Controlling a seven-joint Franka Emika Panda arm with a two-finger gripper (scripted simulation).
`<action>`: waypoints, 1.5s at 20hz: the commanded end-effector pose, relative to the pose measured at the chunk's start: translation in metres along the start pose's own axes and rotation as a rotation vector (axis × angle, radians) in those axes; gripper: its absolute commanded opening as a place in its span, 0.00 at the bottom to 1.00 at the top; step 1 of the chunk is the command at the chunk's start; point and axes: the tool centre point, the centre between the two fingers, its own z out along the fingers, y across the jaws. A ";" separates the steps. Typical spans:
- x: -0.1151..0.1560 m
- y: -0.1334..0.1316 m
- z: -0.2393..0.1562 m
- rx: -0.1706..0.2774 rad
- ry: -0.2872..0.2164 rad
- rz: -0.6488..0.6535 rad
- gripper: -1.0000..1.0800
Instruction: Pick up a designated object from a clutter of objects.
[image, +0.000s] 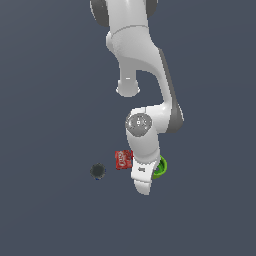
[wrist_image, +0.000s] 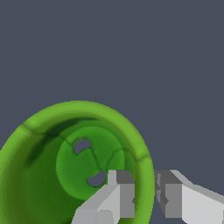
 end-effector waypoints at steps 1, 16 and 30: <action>0.000 0.000 0.000 0.000 0.000 0.000 0.00; -0.016 -0.001 -0.062 0.000 -0.001 -0.001 0.00; -0.055 -0.001 -0.218 0.000 0.000 -0.002 0.00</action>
